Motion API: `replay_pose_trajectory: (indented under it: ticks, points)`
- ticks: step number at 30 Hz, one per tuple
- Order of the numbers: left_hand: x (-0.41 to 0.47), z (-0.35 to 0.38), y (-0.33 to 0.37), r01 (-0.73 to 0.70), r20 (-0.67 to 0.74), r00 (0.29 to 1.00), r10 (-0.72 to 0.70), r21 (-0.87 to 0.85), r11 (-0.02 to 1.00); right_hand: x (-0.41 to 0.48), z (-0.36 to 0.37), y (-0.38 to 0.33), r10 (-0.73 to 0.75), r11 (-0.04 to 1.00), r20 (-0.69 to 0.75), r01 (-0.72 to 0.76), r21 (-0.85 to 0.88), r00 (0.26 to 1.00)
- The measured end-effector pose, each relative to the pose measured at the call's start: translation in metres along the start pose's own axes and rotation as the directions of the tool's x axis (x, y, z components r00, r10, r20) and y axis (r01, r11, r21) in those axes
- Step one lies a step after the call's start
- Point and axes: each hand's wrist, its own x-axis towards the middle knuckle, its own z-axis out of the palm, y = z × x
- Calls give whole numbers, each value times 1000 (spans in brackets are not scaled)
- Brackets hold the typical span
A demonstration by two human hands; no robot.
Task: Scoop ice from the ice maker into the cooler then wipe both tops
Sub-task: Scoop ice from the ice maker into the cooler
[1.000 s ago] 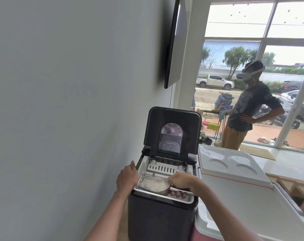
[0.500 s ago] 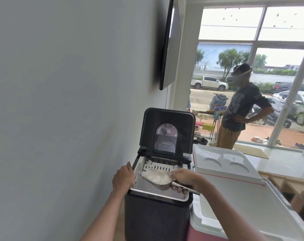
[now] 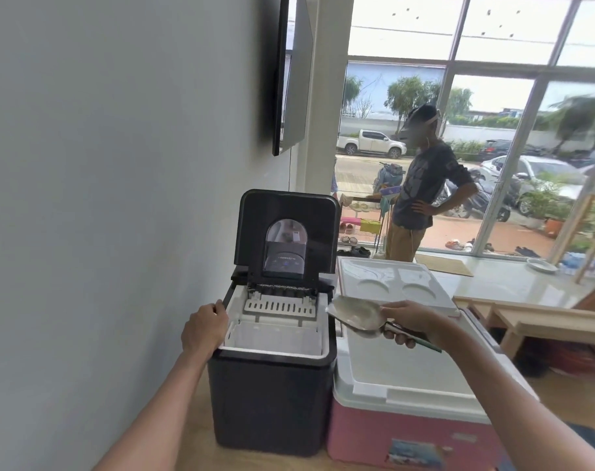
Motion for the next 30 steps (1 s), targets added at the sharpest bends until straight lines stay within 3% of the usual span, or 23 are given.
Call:
replay_pose_trajectory:
  ticks: [4,8,13,18,23,25,27,30]
  points:
    - [2,2,-2,-20,10,1000,19,26,999,-8,-11,41,42,999,-158,-47,-28,987]
    - [2,1,-1,-49,26,999,47,75,996,-11,-6,69,59,966,-262,-121,-229,963]
    - [0,0,0,-81,44,996,77,85,993,-16,-8,72,-8,842,-396,-207,-498,918]
    - [-1,1,1,-69,51,996,67,55,996,-12,-17,44,-115,823,-439,-163,-545,891]
    - [-4,-2,3,-62,62,996,61,16,998,0,-5,-2,-223,930,-398,72,-360,890]
    - [-5,-3,3,-62,61,996,61,7,998,4,9,-19,-293,895,-393,105,-433,872]
    - [-4,-3,3,-61,58,996,60,3,998,5,20,-32,-362,822,-437,61,-566,823]
    - [-4,-2,4,-63,57,996,63,-3,998,-1,17,-46,-396,781,-477,15,-624,784]
